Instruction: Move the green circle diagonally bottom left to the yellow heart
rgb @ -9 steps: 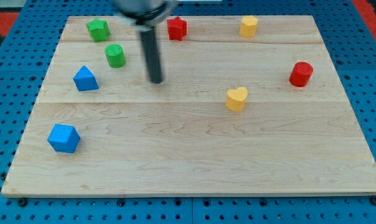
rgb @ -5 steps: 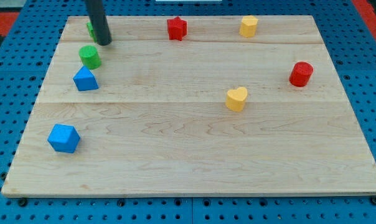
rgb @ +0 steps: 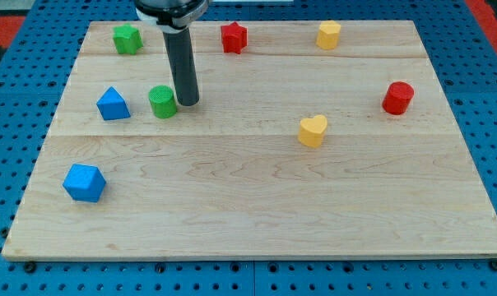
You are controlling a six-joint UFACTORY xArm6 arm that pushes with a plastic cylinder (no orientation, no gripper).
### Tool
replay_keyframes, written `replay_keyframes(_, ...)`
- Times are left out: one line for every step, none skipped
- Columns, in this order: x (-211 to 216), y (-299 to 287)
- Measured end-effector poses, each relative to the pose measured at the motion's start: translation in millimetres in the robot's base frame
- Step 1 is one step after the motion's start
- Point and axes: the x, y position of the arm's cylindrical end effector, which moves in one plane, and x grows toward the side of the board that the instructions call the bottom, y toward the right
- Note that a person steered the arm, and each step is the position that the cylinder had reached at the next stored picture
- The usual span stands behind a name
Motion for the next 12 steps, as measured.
replay_keyframes(-46.6, 8.2)
replay_keyframes(-38.6, -43.5)
replay_keyframes(14.4, -53.1)
replay_keyframes(74.6, -28.1)
replay_keyframes(83.1, -23.0)
replay_keyframes(59.7, -45.1)
replay_keyframes(54.6, -33.5)
replay_keyframes(43.3, -20.2)
replay_keyframes(43.2, 9.0)
replay_keyframes(86.7, 79.8)
replay_keyframes(126.1, 99.1)
replay_keyframes(125.9, 117.6)
